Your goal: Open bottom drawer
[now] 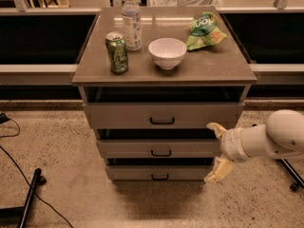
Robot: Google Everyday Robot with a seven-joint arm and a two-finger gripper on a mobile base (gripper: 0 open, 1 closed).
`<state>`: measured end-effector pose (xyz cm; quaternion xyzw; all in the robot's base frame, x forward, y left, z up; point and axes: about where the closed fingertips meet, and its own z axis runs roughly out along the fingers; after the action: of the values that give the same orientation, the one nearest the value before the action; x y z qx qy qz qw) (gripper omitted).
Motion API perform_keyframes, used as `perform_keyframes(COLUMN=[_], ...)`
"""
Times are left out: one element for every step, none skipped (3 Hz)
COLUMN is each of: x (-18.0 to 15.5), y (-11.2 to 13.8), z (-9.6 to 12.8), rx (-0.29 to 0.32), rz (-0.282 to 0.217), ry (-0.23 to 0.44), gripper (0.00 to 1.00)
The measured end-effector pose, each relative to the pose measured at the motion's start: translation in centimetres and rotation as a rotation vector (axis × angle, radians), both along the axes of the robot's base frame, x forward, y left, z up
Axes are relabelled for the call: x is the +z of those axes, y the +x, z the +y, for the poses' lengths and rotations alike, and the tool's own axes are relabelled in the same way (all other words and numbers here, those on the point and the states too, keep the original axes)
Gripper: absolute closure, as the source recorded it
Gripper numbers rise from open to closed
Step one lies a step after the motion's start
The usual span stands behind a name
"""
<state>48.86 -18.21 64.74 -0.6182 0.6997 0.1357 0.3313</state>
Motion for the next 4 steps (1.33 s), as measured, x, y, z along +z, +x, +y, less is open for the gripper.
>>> perform_keyframes(x=[-9.4, -18.6, -23.9, -23.8], y=[0.7, -0.2, -0.8, -0.7], z=[-2.1, -3.5, -4.0, -3.7], rx=[0.008, 0.047, 0.1, 0.097], rz=[0.058, 0.135, 0.152, 0.156], ry=[-0.013, -0.005, 0.132, 0.119], gripper=[0.0, 0.0, 0.0, 0.0])
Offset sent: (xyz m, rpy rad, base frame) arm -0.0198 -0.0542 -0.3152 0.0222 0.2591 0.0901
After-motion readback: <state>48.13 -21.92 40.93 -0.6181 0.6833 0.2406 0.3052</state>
